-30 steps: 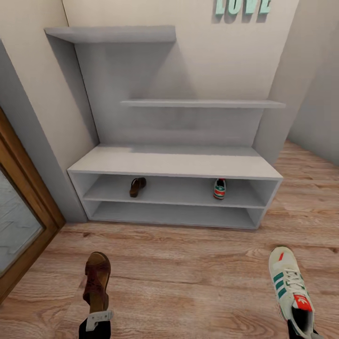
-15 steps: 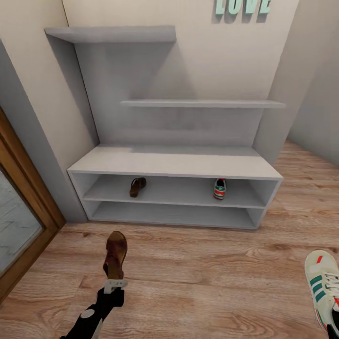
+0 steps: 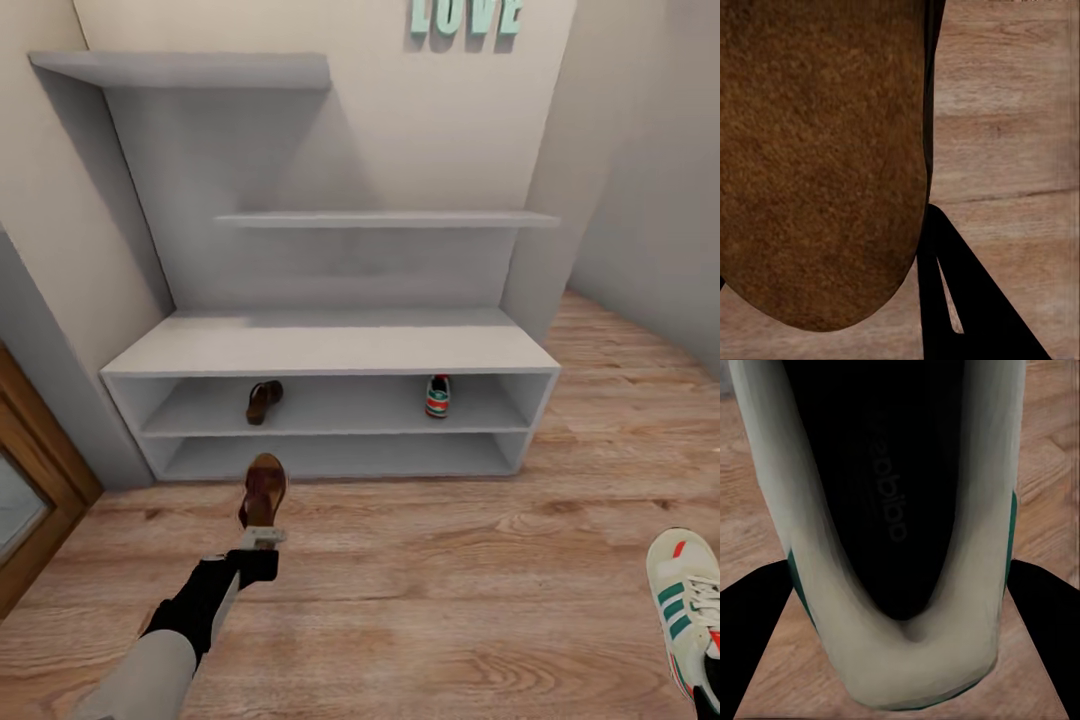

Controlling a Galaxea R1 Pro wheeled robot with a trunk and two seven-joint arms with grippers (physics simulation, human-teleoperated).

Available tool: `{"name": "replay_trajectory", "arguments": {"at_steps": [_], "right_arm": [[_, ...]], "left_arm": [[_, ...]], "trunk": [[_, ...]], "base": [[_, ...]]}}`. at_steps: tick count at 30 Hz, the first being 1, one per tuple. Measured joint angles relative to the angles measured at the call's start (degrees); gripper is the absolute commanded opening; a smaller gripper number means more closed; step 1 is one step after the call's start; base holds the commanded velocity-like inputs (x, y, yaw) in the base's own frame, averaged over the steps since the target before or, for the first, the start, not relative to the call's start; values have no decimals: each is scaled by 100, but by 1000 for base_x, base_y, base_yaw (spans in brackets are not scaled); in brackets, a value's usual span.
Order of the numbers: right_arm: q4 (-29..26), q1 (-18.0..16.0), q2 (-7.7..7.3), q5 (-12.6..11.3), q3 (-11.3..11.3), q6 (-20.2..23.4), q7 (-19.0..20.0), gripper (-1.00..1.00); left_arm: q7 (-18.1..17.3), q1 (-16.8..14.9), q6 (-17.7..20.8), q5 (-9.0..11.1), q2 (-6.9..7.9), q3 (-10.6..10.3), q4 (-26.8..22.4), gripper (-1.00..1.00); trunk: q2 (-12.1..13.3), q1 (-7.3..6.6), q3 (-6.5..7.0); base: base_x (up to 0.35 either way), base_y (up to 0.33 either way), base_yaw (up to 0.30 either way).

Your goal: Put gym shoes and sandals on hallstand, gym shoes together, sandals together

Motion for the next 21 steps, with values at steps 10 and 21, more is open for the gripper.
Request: {"name": "replay_trajectory", "arguments": {"at_steps": [10,21], "right_arm": [[0,0,0,4,21,-4,7,-100],[-8,-2,0,17,23,-4,-1,-100]], "left_arm": [[-10,-745,1155,-10,26,-550,-51,-100],[-61,-795,1250,-18,92,-710,-262,-100]], "trunk": [[0,0,0],[0,0,-3]], "base": [[0,0,-265],[0,0,-150]]}}
